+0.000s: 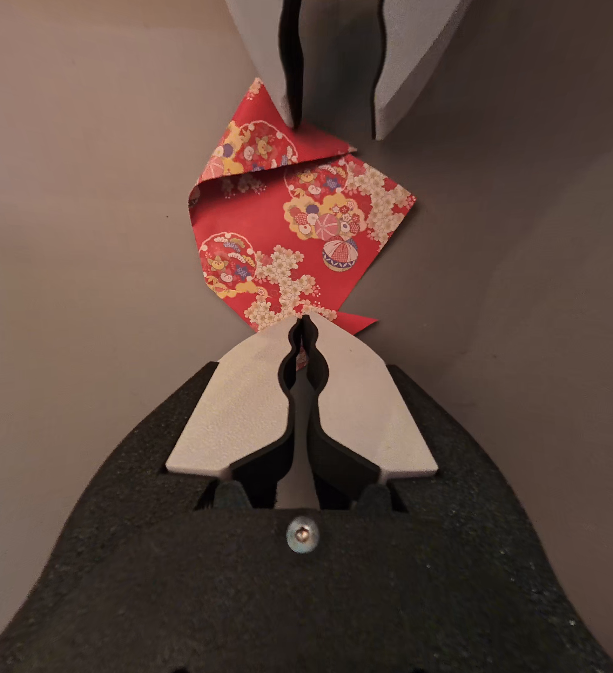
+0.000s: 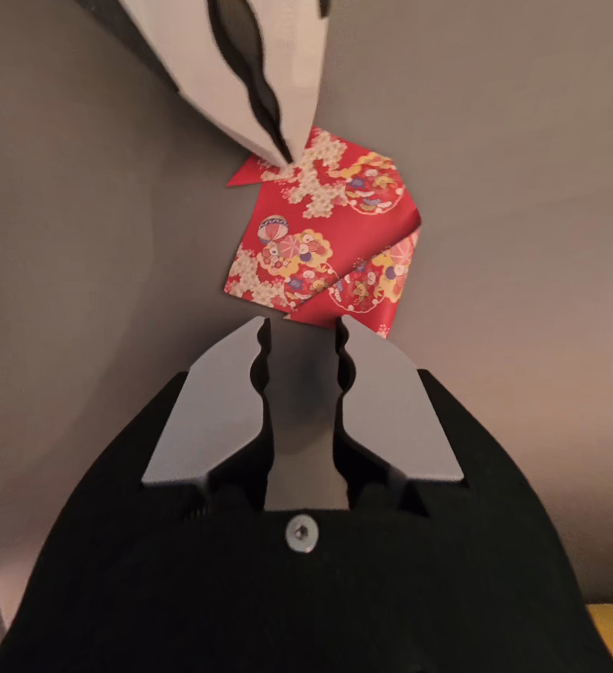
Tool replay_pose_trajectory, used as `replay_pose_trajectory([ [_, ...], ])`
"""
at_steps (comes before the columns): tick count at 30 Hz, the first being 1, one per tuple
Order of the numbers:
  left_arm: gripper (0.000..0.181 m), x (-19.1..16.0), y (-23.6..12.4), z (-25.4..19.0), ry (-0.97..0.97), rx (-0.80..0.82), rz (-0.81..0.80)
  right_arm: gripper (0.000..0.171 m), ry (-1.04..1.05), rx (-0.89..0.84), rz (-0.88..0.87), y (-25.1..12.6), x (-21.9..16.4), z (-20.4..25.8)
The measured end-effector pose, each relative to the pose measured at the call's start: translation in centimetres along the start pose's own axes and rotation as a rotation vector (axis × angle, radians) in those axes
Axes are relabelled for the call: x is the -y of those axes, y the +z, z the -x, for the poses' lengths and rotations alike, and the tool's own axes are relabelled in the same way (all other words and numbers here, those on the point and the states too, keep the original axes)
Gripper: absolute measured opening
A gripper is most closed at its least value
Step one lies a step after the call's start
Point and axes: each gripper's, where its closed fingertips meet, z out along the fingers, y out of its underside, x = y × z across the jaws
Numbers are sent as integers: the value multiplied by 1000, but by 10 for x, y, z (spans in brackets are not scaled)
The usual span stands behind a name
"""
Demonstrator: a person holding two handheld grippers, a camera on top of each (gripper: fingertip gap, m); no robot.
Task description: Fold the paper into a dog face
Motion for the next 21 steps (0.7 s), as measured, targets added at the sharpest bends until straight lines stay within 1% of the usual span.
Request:
replay_pose_trajectory([
  [2,0,0,0,0,1,-2,-2,35,38,-19,-3,-1,1,-5],
  [4,0,0,0,0,2,-1,-4,32,51,-77,-15,-2,3,-14],
  [6,0,0,0,0,4,1,-5,28,120,-108,-27,0,3,-21],
  [10,0,0,0,0,11,3,-1,22,233,-118,-72,2,7,-28],
  [12,0,0,0,-1,12,7,-1,21,242,-139,-79,2,8,-30],
  [15,0,1,0,-2,12,6,0,19,215,-199,-71,2,6,-33],
  [19,0,2,0,-2,11,3,0,19,84,-340,-35,0,3,-36],
  [21,0,2,-1,-3,10,1,-2,20,45,-381,-32,0,3,-36],
])
